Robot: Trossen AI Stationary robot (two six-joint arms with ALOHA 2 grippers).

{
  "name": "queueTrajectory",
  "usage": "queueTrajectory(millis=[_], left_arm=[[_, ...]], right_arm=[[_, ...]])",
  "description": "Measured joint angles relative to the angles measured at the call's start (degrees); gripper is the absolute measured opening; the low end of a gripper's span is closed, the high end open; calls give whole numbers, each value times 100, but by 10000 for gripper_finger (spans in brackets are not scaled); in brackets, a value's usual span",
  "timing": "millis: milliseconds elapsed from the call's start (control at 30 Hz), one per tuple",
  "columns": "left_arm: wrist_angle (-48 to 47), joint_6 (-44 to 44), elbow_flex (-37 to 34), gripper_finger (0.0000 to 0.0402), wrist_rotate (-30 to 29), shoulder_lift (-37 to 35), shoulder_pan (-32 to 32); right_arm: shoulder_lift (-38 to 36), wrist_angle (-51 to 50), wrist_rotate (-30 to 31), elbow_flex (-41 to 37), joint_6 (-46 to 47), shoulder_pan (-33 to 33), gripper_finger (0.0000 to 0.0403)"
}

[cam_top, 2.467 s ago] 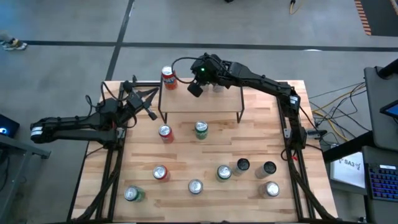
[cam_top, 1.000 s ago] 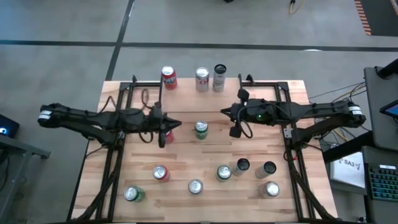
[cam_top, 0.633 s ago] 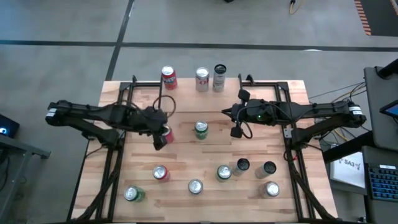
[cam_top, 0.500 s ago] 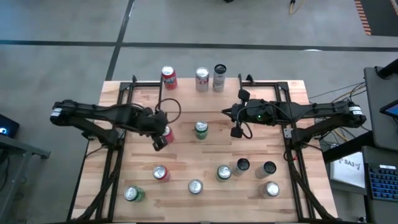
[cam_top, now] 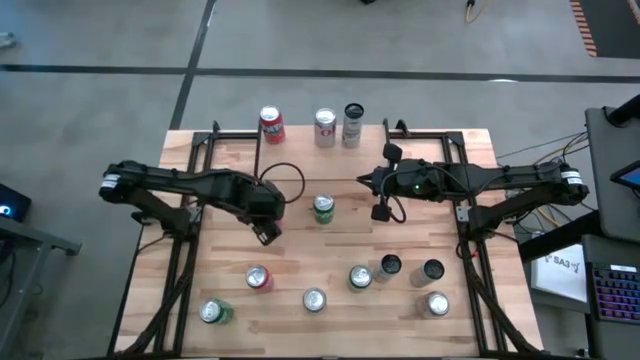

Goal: Place canned beverage on shelf
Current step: Put the top orange soda can on the shelf aligned with the other orange soda can

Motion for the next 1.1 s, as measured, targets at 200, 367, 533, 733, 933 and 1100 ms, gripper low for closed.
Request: queueTrajectory(millis=[200,367,533,733,933,1100], left_arm=[[-29,-337,-140,272,-446,-11,1],[-19,-370,-305,322,-468,-14,17],[145,-374,-414,329,-617,93,65],[394,-363,-768,328,-621,118,206],[604,-403,-1129,327,-907,116,309],[924,-373,-1272,327,-967,116,334]], right_arm=[[0,4,0,1,-20,0,9],[0,4,-2,1,15,0,9],[0,4,-2,1,13,0,9],[0,4,-4,1,16,0,9],[2,4,-4,1,15,0,9],[2,4,-4,3,20,0,9]])
